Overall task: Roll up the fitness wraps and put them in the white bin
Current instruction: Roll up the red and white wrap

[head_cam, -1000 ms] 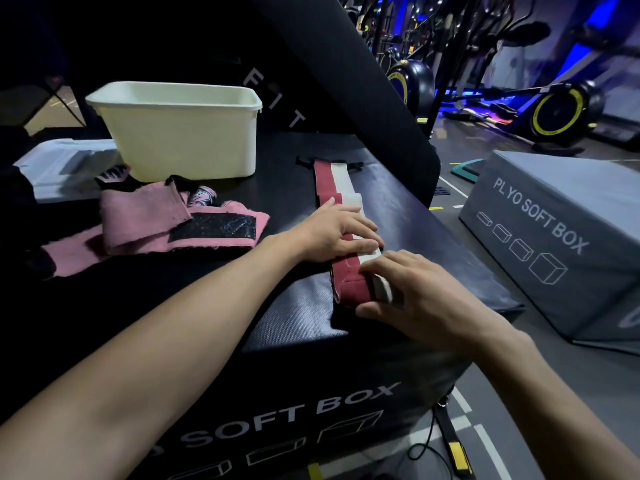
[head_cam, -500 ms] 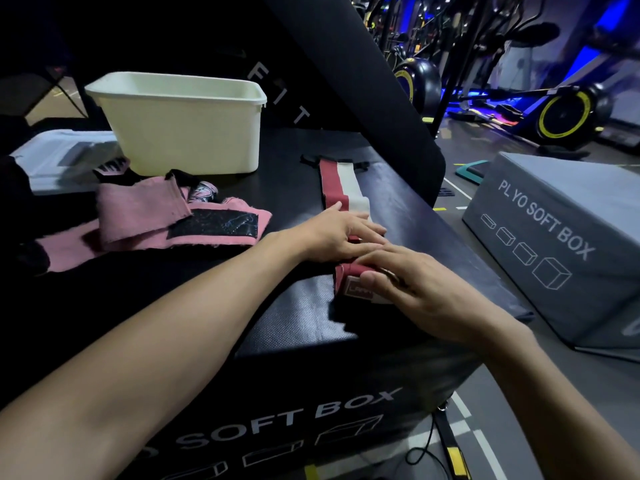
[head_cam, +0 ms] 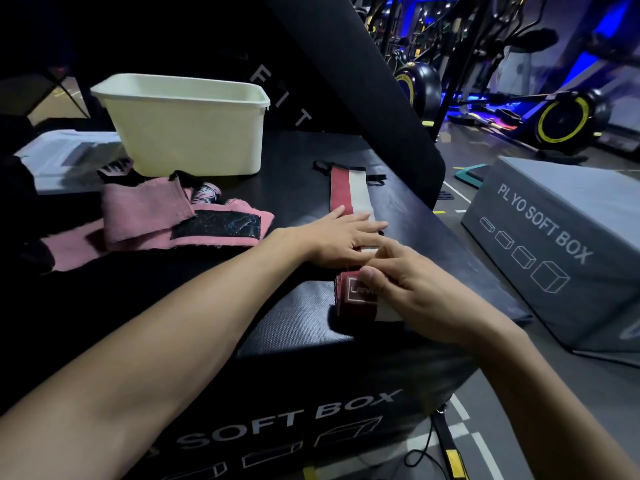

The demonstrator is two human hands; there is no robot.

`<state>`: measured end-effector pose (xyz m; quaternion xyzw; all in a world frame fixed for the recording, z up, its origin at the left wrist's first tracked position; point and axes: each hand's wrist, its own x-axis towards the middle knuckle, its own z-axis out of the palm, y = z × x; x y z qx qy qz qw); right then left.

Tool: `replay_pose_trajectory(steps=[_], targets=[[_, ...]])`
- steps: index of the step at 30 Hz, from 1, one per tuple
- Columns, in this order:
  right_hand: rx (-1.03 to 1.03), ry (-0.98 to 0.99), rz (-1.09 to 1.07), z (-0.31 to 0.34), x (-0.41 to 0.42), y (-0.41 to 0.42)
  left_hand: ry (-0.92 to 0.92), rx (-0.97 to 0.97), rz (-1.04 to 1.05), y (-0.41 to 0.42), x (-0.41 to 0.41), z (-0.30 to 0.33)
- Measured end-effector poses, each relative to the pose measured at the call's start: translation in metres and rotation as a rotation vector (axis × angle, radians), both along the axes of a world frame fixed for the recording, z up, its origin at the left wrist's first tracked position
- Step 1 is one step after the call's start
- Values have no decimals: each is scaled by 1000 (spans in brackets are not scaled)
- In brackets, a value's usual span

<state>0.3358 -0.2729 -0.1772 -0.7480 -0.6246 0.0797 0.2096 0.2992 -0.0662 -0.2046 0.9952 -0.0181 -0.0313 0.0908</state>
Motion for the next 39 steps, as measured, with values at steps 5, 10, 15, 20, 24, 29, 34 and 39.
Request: replay_pose_trajectory(steps=[5,10,15,20,24,29,34,39], targets=[[-69,105,-19,6,8,6,-5,-13,-13,2,1,-1],[0,110,50,6,18,10,8,-63,8,0,2,2],[131,72,-5,6,18,15,7,-64,26,-3,3,6],[165,-37,-78,7,10,24,-4,-80,-6,-6,-3,10],[199,-61,-174,4,5,27,-17,-73,30,-7,-4,9],[337,-232,-249,-1,-3,21,-10,-62,36,-2,2,4],[341,-302,-128,-11,2,3,-15,-77,16,1,4,1],[156,-273,-18,-15,10,-10,-16,-103,3,4,5,-1]])
